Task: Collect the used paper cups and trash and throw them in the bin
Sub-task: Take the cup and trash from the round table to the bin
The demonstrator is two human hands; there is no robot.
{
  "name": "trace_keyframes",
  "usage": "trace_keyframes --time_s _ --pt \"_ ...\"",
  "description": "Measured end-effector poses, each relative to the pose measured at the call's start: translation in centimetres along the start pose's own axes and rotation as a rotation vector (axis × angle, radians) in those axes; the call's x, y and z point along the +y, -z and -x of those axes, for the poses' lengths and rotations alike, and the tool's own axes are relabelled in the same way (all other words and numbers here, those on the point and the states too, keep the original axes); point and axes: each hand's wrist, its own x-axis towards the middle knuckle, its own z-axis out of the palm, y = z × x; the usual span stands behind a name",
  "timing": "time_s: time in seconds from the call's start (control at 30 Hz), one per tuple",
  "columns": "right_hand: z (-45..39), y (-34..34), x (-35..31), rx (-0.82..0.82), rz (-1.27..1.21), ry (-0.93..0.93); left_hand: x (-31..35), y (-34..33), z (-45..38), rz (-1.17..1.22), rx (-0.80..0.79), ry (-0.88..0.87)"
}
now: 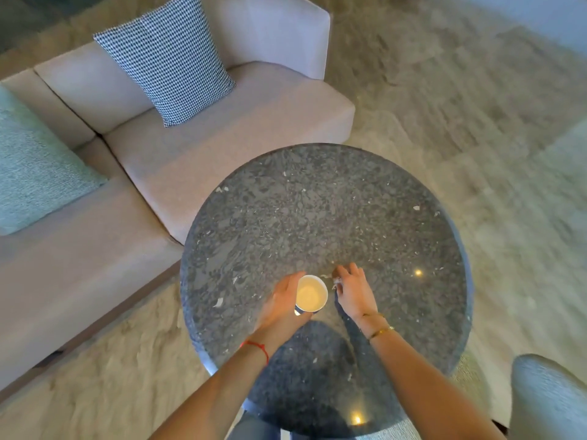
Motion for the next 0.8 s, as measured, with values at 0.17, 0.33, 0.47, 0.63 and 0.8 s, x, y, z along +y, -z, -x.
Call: trace_keyframes --time_s 0.17,0.33,0.47,0.63,0.8 --pt "0.3 0.5 0.7 0.039 -0.114 -0.033 0.6 0.5 0.0 0.026 0.015 0.005" --pt "3.1 2.5 0.2 0.176 -0.235 -0.049 1.0 1.9 1.1 0.05 0.077 -0.071" --pt "7.4 3.9 -0.5 0.244 -0.28 -0.057 1.1 3.2 3.3 0.074 0.111 -0.143" --pt "14.0 4.6 -1.7 0.334 -0.369 -0.122 0.1 4.2 7.2 0.091 0.109 -0.237" --pt "20.8 3.8 -3.9 0.426 -0.389 -0.191 -1.1 5.4 11.4 0.103 0.053 -0.314"
